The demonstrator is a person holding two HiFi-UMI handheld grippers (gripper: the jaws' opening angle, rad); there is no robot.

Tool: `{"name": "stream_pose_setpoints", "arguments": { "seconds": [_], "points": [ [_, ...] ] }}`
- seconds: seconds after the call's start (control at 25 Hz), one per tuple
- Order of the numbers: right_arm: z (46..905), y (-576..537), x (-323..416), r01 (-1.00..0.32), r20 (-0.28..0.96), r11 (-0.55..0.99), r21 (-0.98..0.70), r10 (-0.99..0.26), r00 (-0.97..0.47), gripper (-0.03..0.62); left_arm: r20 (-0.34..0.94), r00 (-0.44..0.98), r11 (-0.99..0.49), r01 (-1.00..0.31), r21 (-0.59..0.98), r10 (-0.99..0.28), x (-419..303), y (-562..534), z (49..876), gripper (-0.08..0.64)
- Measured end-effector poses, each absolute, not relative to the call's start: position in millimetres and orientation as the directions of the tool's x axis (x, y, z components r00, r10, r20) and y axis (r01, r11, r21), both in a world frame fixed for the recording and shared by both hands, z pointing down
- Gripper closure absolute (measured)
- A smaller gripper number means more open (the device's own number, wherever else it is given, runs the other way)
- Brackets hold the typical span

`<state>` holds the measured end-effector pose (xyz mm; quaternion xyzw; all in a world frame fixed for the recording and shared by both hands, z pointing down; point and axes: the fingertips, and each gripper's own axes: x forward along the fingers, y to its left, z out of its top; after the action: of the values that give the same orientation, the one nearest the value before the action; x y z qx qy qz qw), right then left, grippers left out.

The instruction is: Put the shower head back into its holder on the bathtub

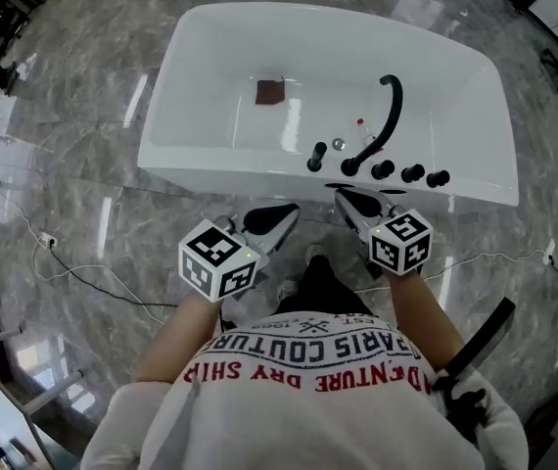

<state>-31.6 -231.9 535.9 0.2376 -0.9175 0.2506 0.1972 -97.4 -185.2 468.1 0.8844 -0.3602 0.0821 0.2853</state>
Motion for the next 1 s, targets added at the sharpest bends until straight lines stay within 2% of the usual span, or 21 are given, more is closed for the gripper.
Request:
{"name": "stream_pose_setpoints", "arguments": {
  "seconds": [0.16,0.28,0.48,0.8,1.0],
  "points": [
    [450,-169,-23,-0.484,0.389,0.806,-0.341,-0.348,-0.853,0.589,0.305,0.776,-0.659,-0.63,0.411,-0.552,-77,-150,439,0.558],
    [419,-129,-14,-0.453,0.378,0.837,-0.308,-0.329,-0.865,0.588,0.286,0.8,-0.707,-0.599,0.375,-0.527,-59,-125,417,0.558],
    [396,-68,8,-0.449,0.333,0.828,-0.337,-0.341,-0.879,0.588,0.257,0.824,-0.757,-0.565,0.328,-0.504,-34,-67,388,0.558],
    [385,74,56,-0.46,0.294,0.847,-0.267,-0.383,-0.876,0.588,0.256,0.817,-0.759,-0.576,0.304,-0.517,10,70,377,0.558],
    [371,165,90,-0.455,0.218,0.833,-0.316,-0.403,-0.889,0.588,0.263,0.825,-0.788,-0.559,0.259,-0.499,47,166,365,0.558]
  ]
}}
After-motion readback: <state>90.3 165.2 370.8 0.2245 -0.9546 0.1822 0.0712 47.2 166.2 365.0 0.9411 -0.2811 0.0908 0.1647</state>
